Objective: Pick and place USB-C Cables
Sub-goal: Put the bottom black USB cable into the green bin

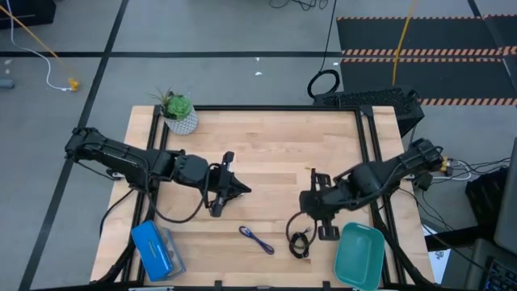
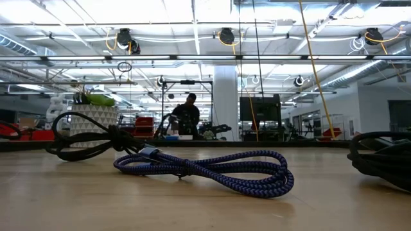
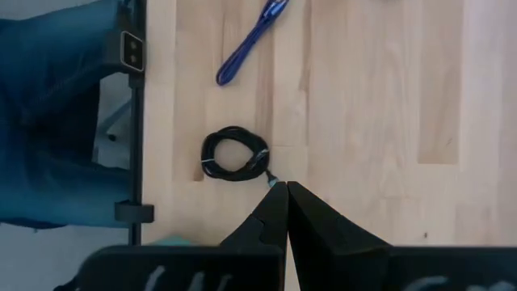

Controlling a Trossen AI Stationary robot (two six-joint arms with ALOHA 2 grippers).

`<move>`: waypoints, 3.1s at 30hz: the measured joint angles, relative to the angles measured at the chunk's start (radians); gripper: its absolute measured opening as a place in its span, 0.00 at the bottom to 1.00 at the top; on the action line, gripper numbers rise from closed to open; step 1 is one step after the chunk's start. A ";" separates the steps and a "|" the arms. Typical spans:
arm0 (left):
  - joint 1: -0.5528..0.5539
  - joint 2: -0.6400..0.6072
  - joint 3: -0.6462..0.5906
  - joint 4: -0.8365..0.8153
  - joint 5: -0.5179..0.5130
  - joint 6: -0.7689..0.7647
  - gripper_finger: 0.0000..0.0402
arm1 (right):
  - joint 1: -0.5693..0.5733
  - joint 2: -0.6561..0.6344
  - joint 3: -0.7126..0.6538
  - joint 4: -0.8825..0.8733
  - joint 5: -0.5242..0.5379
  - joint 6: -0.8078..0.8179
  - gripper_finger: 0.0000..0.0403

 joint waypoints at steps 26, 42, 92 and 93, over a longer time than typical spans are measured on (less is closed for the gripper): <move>-0.029 0.018 0.000 0.002 0.001 -0.048 0.01 | 0.217 0.259 0.000 0.135 0.052 0.209 0.00; -0.064 0.040 0.000 0.025 -0.007 -0.077 0.01 | 0.240 0.325 -0.197 0.374 0.020 0.185 0.31; -0.069 0.040 0.000 0.053 -0.009 -0.046 0.01 | 0.219 0.314 -0.565 0.783 -0.048 0.061 0.08; -0.069 0.040 0.000 0.053 -0.009 -0.046 0.01 | 0.219 0.314 -0.564 0.782 -0.048 0.061 0.06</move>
